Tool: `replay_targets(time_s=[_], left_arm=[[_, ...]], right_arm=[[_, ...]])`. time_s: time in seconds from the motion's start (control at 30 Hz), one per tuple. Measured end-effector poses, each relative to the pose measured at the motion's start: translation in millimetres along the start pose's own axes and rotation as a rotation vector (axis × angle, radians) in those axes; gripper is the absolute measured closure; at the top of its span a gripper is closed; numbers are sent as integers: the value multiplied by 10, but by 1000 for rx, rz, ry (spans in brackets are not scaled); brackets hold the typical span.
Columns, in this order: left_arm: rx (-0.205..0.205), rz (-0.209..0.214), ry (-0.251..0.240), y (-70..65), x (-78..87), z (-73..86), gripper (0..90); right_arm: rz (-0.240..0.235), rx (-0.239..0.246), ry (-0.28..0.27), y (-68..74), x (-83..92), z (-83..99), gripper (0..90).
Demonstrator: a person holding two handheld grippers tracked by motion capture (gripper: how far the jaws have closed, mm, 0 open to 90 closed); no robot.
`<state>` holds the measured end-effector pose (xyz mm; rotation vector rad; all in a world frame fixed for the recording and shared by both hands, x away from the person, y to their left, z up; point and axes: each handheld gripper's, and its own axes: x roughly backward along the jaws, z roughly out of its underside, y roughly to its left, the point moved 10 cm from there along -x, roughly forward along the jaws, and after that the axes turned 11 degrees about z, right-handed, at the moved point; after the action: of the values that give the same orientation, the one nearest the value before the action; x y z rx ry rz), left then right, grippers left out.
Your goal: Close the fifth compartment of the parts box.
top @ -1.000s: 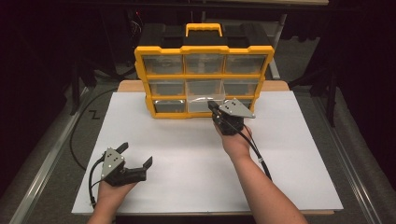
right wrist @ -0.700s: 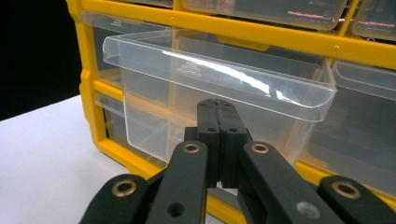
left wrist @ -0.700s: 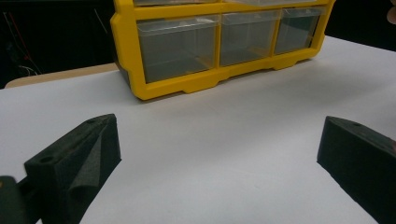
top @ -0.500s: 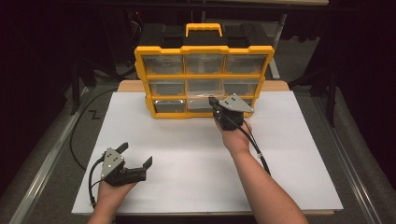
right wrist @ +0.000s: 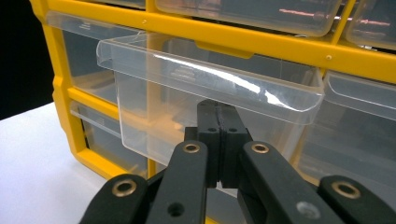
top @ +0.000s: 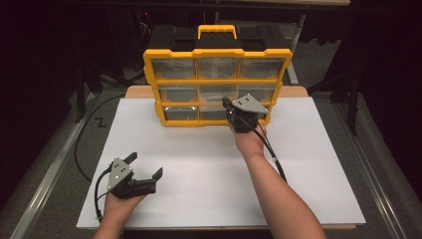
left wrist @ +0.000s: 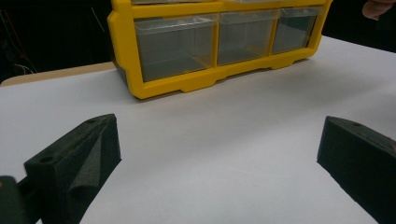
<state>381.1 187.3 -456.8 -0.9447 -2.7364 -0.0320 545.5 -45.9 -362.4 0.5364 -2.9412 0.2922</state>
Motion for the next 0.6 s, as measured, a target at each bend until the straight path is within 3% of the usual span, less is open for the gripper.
replay_targets(time_s=[0.3,0.6], left_arm=[[9,-2,-9,17,15,0,2],[9,-1,-9,18,15,0,2]], right_arm=[[18,-36,4,-62,-109,-24,900],[40,-31,18,-119,-208,-28,900]])
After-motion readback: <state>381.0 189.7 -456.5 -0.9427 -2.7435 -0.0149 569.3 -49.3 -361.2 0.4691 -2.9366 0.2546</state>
